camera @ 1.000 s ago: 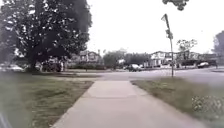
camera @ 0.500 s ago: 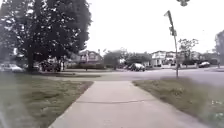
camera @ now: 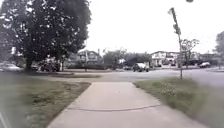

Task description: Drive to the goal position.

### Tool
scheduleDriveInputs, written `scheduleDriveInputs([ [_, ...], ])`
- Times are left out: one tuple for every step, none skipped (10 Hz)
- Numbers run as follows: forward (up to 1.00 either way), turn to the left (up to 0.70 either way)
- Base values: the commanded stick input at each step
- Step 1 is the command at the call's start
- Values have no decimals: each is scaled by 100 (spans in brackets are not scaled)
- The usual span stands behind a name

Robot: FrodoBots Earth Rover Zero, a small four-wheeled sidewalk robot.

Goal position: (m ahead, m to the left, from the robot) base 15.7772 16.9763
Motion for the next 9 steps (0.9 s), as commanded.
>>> scheduleDriveInputs([
  [70, 0],
  [70, 0],
  [70, 0],
  [70, 0],
  [70, 0],
  [70, 0],
  [70, 0],
  [70, 0],
  [70, 0],
])
